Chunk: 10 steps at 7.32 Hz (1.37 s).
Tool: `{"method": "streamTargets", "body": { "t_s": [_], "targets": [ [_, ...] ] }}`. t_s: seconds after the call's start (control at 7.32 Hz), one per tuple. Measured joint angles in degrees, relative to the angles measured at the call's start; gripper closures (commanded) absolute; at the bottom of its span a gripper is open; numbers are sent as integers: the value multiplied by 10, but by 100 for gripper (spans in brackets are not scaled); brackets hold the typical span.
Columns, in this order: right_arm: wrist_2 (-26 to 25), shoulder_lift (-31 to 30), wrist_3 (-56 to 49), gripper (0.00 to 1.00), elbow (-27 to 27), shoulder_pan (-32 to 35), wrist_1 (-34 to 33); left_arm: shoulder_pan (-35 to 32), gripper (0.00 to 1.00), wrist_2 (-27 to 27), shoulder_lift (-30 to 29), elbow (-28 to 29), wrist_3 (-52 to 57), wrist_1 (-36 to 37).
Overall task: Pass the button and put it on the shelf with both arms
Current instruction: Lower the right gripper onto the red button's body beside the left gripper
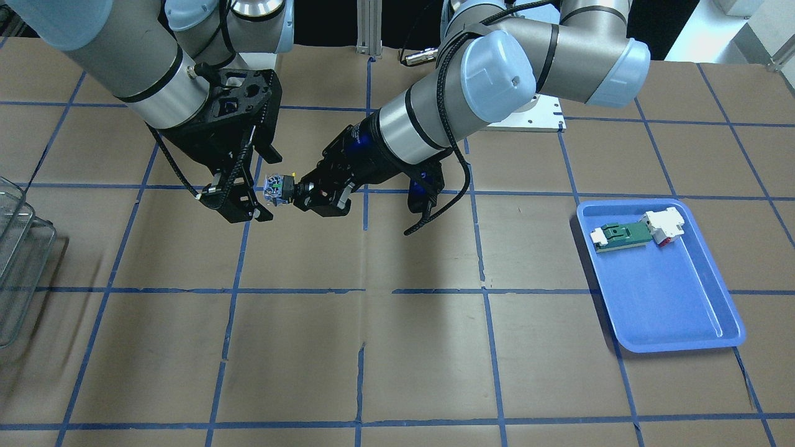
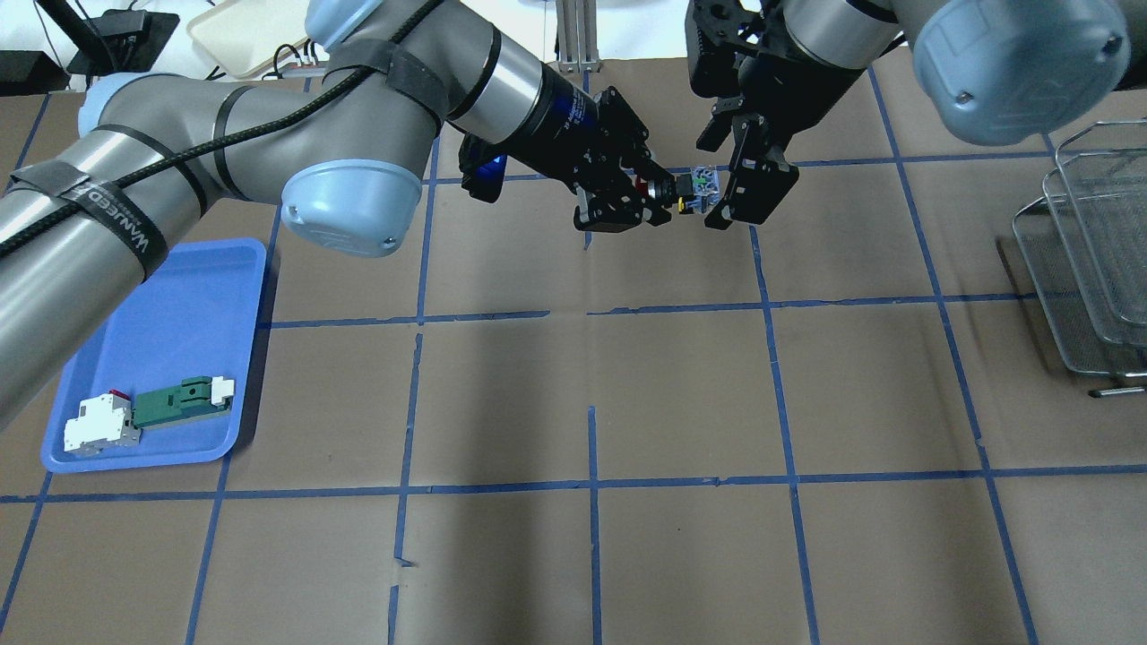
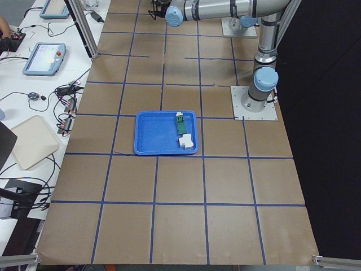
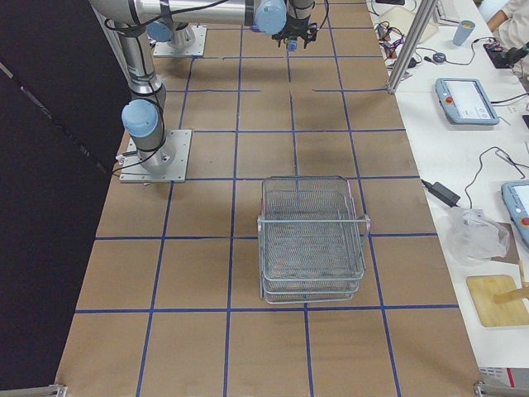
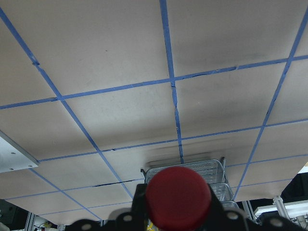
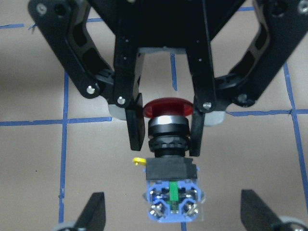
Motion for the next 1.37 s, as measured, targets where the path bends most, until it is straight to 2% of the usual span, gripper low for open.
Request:
{"method": "streamTargets", "body": {
  "t_s": [0.27, 0.41, 0.55, 0.68, 0.96, 1.09, 1.37],
  "targets": [
    [12, 0, 2, 0, 1, 1, 0, 0, 100, 0, 6, -7, 1, -1],
    [22, 0, 3, 12, 1, 2, 3, 0, 100, 0, 8, -10, 2, -1],
    [27, 0, 3, 40, 2, 3, 4, 1, 100, 0, 10, -11, 2, 0],
    [28, 0, 3, 47, 3, 4, 6, 1, 100, 0, 11, -12, 2, 1],
    [24, 0, 2, 88, 3, 5, 7, 1, 100, 0, 12, -12, 1, 1],
    [23, -1, 0, 100, 3, 5, 7, 1, 100, 0, 13, -12, 0, 1],
    [22, -3, -2, 100, 3, 5, 7, 1, 100, -1, 16, -12, 0, 1]
  ]
}}
